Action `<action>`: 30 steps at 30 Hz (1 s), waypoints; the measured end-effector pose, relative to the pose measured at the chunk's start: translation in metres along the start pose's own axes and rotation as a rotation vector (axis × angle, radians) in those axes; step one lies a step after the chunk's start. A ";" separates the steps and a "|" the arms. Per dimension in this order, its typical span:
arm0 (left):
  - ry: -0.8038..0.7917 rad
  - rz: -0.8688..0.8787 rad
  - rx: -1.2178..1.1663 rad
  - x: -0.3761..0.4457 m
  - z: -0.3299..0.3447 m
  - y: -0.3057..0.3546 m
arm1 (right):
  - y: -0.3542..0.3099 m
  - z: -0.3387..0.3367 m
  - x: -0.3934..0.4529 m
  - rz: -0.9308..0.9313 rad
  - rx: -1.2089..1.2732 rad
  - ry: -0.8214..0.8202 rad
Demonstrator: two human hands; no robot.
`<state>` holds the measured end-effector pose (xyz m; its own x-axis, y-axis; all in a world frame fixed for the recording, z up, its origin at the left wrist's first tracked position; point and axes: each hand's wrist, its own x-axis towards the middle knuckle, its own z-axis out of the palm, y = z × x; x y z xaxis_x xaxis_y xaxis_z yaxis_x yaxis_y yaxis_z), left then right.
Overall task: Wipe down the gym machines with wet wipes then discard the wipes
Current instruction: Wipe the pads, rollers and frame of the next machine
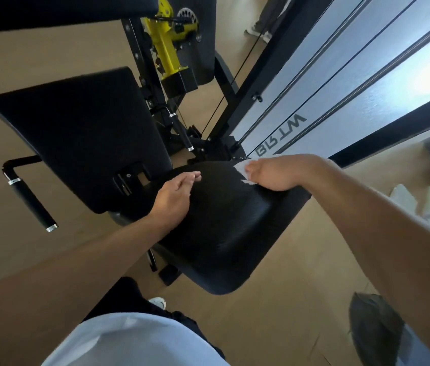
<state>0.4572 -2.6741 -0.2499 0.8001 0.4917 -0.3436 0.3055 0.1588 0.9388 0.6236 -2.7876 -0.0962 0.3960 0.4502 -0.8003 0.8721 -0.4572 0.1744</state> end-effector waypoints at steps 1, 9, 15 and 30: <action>0.033 -0.039 -0.052 0.003 -0.001 -0.003 | -0.023 0.001 -0.002 -0.059 -0.049 -0.002; -0.113 -0.223 -0.299 0.032 -0.022 -0.024 | -0.106 0.028 -0.020 -0.516 -0.147 -0.065; -0.202 -0.204 -0.300 0.041 -0.030 -0.039 | 0.015 -0.016 0.033 0.193 0.029 -0.140; -0.309 -0.259 -0.168 0.070 -0.057 -0.044 | -0.044 0.000 0.064 0.218 -0.025 -0.162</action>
<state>0.4702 -2.5983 -0.3144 0.8326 0.1424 -0.5352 0.4489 0.3925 0.8028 0.6107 -2.7380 -0.1553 0.5260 0.2136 -0.8232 0.7788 -0.5099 0.3653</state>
